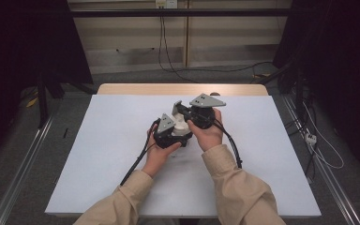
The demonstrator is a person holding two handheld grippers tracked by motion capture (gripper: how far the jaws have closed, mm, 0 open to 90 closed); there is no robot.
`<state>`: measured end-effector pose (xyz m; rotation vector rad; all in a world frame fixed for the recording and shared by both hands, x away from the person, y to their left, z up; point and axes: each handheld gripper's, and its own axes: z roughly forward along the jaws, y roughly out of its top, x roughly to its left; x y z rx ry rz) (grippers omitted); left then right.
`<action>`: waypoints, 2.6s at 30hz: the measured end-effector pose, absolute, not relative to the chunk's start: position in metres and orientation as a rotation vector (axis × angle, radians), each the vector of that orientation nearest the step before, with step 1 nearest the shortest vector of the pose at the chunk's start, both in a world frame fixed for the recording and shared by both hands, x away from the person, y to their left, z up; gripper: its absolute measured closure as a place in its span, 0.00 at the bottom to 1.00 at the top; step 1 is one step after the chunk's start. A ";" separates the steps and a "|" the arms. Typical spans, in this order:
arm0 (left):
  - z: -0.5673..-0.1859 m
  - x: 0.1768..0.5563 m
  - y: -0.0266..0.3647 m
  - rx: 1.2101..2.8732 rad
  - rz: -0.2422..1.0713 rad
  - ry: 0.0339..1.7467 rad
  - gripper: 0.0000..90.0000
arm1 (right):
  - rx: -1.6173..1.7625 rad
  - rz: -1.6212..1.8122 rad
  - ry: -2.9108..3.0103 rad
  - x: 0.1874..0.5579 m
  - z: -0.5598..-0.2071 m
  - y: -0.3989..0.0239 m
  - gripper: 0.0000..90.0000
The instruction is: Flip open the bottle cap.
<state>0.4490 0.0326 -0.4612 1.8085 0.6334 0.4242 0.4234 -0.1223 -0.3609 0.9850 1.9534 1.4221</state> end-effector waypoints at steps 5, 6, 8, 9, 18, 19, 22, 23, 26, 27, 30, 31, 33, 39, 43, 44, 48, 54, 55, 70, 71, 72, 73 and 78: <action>-0.461 0.449 0.033 1.808 0.424 0.634 0.21 | 0.990 1.425 1.952 0.427 -0.360 -0.120 1.00; -0.461 0.449 0.033 1.808 0.423 0.634 0.21 | 0.988 1.424 1.952 0.427 -0.360 -0.120 1.00; -0.461 0.449 0.033 1.807 0.421 0.635 0.21 | 0.989 1.424 1.953 0.429 -0.360 -0.119 1.00; -0.461 0.449 0.033 1.808 0.421 0.635 0.21 | 0.988 1.423 1.952 0.429 -0.360 -0.119 1.00; -0.461 0.448 0.033 1.810 0.430 0.641 0.21 | 0.991 1.422 1.960 0.434 -0.362 -0.117 1.00; -0.461 0.448 0.033 1.809 0.431 0.641 0.21 | 0.991 1.420 1.958 0.434 -0.362 -0.117 1.00; -0.461 0.448 0.032 1.810 0.431 0.641 0.21 | 0.992 1.418 1.960 0.436 -0.362 -0.116 1.00; -0.461 0.448 0.032 1.810 0.432 0.640 0.21 | 0.995 1.416 1.960 0.436 -0.362 -0.115 1.00; -0.461 0.448 0.033 1.810 0.431 0.641 0.21 | 0.998 1.420 1.962 0.438 -0.363 -0.115 1.00; -0.461 0.448 0.033 1.810 0.431 0.641 0.21 | 0.997 1.419 1.961 0.438 -0.363 -0.115 1.00; -0.461 0.448 0.032 1.810 0.433 0.640 0.21 | 0.998 1.414 1.966 0.439 -0.365 -0.114 1.00; -0.461 0.448 0.032 1.809 0.431 0.641 0.21 | 0.999 1.414 1.965 0.440 -0.365 -0.113 1.00; -0.461 0.448 0.032 1.810 0.431 0.641 0.21 | 0.996 1.408 1.970 0.441 -0.366 -0.113 1.00; -0.461 0.448 0.032 1.813 0.433 0.636 0.21 | 0.998 1.407 1.976 0.444 -0.368 -0.112 1.00; -0.461 0.449 0.033 1.817 0.442 0.627 0.21 | 0.994 1.401 1.985 0.446 -0.371 -0.109 1.00; -0.461 0.448 0.032 1.813 0.434 0.637 0.21 | 0.993 1.403 1.986 0.446 -0.371 -0.108 1.00; -0.461 0.449 0.033 1.811 0.429 0.642 0.21 | 0.989 1.398 1.988 0.448 -0.370 -0.107 1.00; -0.461 0.448 0.032 1.812 0.434 0.639 0.21 | 0.989 1.389 1.982 0.450 -0.371 -0.107 1.00; -0.461 0.448 0.032 1.812 0.433 0.640 0.21 | 0.990 1.393 1.983 0.451 -0.371 -0.106 1.00; -0.461 0.448 0.032 1.816 0.438 0.631 0.21 | 0.992 1.384 1.981 0.454 -0.373 -0.107 1.00; -0.461 0.449 0.032 1.817 0.438 0.630 0.21 | 0.992 1.384 1.981 0.454 -0.373 -0.107 1.00; -0.461 0.449 0.032 1.818 0.437 0.628 0.21 | 0.992 1.385 1.981 0.454 -0.374 -0.106 1.00; -0.461 0.448 0.032 1.816 0.442 0.634 0.21 | 0.993 1.387 1.981 0.454 -0.374 -0.106 1.00; -0.461 0.448 0.032 1.820 0.443 0.632 0.21 | 0.992 1.381 1.984 0.456 -0.375 -0.105 1.00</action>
